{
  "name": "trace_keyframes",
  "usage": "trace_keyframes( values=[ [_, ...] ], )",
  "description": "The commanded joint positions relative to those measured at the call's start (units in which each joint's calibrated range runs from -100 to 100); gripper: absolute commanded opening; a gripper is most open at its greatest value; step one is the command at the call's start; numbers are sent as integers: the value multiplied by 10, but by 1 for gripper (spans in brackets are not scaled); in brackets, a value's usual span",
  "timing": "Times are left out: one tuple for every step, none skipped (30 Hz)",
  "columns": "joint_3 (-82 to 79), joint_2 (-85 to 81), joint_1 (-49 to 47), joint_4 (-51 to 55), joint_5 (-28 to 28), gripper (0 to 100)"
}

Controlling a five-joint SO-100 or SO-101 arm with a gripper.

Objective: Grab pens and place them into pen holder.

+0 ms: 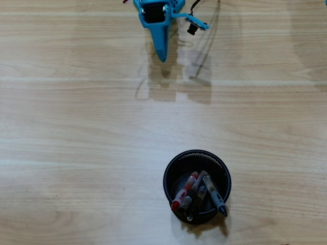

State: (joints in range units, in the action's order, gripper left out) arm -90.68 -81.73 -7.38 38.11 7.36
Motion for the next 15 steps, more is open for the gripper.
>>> trace_keyframes(
  values=[
    [-18, -49, -7, -11, -22, 2],
    [-24, -64, -9, -11, -28, 2],
    [-33, -77, -10, -10, -30, 2],
    [-42, -94, -10, -5, -30, 2],
    [-53, -109, -12, -4, -31, 2],
    [-65, -125, -13, -4, -31, 2],
    [-80, -142, -13, -4, -30, 2],
    [-88, -156, -13, -3, -31, 2],
    [-89, -163, -13, 0, -32, 2],
    [-87, -175, -13, 15, -32, 2],
    [-87, -179, -13, 25, -32, 2],
    [-87, -179, -10, 36, -32, 2],
    [-87, -178, -7, 44, -33, 2],
    [-87, -178, -6, 53, -33, 2],
    [-87, -178, -4, 63, -37, 2]
  ],
)
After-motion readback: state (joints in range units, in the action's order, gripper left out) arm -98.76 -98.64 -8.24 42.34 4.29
